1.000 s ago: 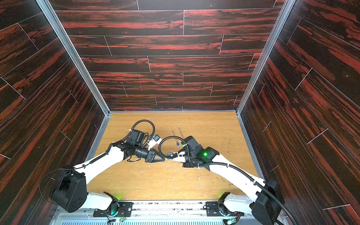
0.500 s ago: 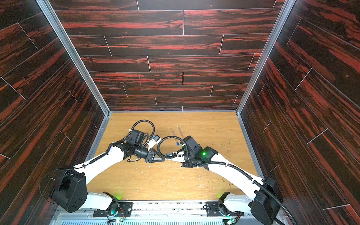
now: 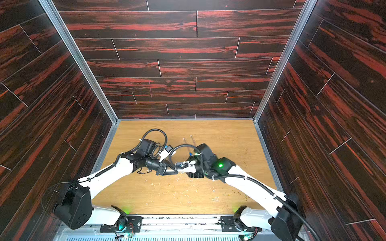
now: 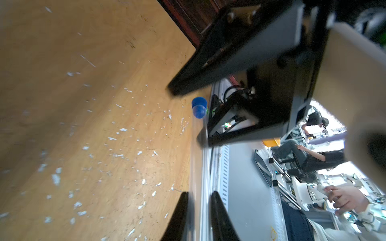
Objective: Insert stoppers into test tubes
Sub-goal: Insert the stopper into the test tube.
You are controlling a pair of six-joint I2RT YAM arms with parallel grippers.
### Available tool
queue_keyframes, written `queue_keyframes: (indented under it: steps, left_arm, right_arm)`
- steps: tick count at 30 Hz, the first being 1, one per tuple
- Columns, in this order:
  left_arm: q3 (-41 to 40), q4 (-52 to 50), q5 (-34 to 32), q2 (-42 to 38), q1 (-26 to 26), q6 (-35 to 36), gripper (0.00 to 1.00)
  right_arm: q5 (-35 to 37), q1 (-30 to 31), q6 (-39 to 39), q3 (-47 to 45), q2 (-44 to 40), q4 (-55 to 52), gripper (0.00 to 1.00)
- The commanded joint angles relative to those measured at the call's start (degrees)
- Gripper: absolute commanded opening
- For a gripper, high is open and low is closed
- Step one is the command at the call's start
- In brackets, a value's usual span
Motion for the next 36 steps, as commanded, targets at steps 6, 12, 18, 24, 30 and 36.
queue_keyframes:
  steps: [6, 12, 18, 24, 30, 36]
  left_arm:
    - [-1.01, 2.18, 1.31, -6.39, 7.83, -1.14, 0.03]
    - [-0.96, 3.28, 2.12, -8.78, 11.25, -2.69, 0.03]
    - [0.1, 3.04, 3.33, -9.43, 11.76, -3.62, 0.03]
    - [1.77, 3.35, 5.26, -9.31, 11.72, -5.43, 0.04]
    - [2.27, 3.09, 5.95, -9.45, 11.72, -5.89, 0.04]
    - [2.01, 2.75, 5.96, -9.63, 11.73, -5.34, 0.04]
  right_arm:
    - [-14.79, -8.63, 11.72, 2.86, -7.18, -4.34, 0.59]
    - [-16.54, -10.34, 28.76, -1.3, -7.39, 9.28, 0.48]
    - [-27.64, -11.49, 38.49, -5.94, -7.11, 21.49, 0.37]
    - [-26.48, -11.93, 39.27, -17.48, -7.11, 44.4, 0.33]
    - [-26.95, -12.04, 37.62, -21.84, -3.59, 55.7, 0.33]
    - [-27.44, -12.09, 35.97, -22.67, -2.45, 57.42, 0.33]
